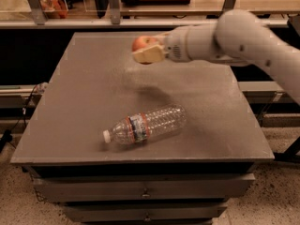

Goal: Move apple near water bottle

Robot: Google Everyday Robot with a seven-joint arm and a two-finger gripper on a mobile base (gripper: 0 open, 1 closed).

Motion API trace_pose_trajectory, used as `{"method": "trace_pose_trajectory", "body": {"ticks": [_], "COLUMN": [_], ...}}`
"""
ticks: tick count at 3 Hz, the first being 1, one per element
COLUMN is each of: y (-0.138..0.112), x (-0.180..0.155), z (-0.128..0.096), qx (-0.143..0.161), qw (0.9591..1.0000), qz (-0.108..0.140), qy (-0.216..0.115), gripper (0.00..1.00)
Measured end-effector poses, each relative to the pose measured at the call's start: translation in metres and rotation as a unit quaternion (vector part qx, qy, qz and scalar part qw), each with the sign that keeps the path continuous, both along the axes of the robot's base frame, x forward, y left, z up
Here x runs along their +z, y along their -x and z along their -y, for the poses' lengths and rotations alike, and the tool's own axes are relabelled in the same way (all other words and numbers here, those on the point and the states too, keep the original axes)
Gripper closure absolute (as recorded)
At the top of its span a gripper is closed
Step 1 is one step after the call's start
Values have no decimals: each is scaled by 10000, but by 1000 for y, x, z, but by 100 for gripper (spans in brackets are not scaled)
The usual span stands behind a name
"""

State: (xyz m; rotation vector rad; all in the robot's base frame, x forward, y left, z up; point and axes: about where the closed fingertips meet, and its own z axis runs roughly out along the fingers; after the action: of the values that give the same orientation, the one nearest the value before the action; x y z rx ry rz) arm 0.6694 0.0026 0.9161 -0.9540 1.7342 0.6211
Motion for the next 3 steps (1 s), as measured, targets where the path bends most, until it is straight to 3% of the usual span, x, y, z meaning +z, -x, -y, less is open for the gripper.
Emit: {"method": "trace_pose_trajectory", "body": {"ticks": [1, 2, 3], "y": [22, 45, 70], "x": [2, 2, -3], "z": [92, 175, 223], "qx": [-539, -1077, -1278], "qw": [9985, 9942, 9917], "qz": [58, 44, -12], "qy": [-21, 29, 122], "gripper": [100, 100, 100]}}
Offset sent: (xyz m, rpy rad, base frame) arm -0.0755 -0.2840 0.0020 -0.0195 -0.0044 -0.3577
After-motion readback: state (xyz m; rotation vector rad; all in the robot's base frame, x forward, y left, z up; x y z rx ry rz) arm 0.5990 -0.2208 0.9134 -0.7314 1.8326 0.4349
